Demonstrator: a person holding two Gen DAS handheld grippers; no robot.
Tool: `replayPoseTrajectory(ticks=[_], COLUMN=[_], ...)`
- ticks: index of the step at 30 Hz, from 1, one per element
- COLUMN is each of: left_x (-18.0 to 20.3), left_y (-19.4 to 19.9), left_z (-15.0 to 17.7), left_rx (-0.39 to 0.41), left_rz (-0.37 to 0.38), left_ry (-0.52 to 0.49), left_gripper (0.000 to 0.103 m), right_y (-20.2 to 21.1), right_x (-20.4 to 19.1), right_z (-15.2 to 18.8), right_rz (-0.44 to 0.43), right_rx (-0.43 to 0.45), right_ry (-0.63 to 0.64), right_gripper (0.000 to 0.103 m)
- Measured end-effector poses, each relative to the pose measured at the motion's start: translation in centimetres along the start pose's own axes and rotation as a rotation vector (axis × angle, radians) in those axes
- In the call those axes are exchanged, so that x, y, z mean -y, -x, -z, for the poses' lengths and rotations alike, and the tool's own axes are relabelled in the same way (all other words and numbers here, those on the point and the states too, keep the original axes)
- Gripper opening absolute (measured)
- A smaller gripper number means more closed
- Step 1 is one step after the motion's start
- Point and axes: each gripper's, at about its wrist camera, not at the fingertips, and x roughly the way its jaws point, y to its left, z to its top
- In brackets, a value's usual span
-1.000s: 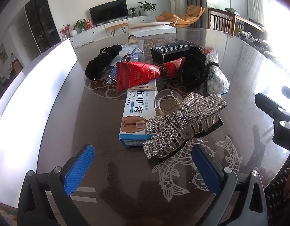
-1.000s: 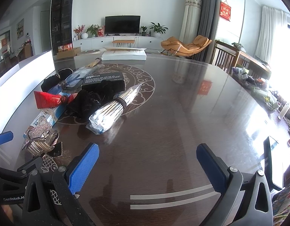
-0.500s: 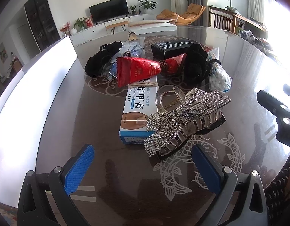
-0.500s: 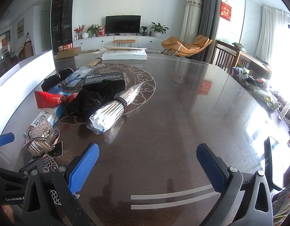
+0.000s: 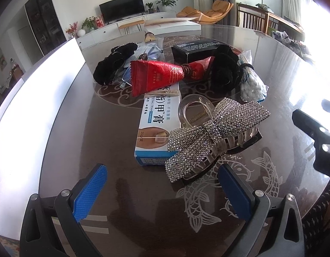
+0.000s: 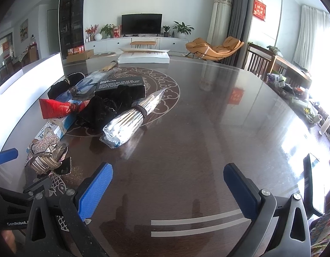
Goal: Organize objects
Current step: 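Move the left tool toward the white-and-blue nail cream box, then lower the left tool over the nail cream box beside the rhinestone clip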
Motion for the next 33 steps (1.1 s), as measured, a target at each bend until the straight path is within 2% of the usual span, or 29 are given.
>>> replayPoseTrajectory(ticks=[6,11,22,28,33], left_x=[-0.2,-0.3,0.7,0.7,0.6], left_y=[-1.4,-3.1,-5.5,-5.5,-5.5], left_z=[-1.7,-3.5,-6.9,-6.7,-6.8], left_rx=[-0.068,-0.112,-0.094,-0.056,-0.062], left_rz=[0.06,0.124,0.153,0.155,0.161], left_ry=[0.015,0.035,-0.005,-0.006,-0.015], left_gripper=[0.103,0.103,0.103,0.103,0.103], right_y=[-2.2,-3.1,-3.2,-3.2,-3.2], right_x=[0.6,1.4,2.4,2.4,2.3], right_z=[0.7,1.3,1.1,1.2,1.2], right_rz=[-0.001,-0.007,-0.018,-0.014,-0.01], right_rx=[-0.117,-0.165,-0.171,-0.151,-0.14], right_ry=[-0.028,-0.072,-0.11,-0.111,-0.115], right_gripper=[0.103,0.103,0.103,0.103,0.103])
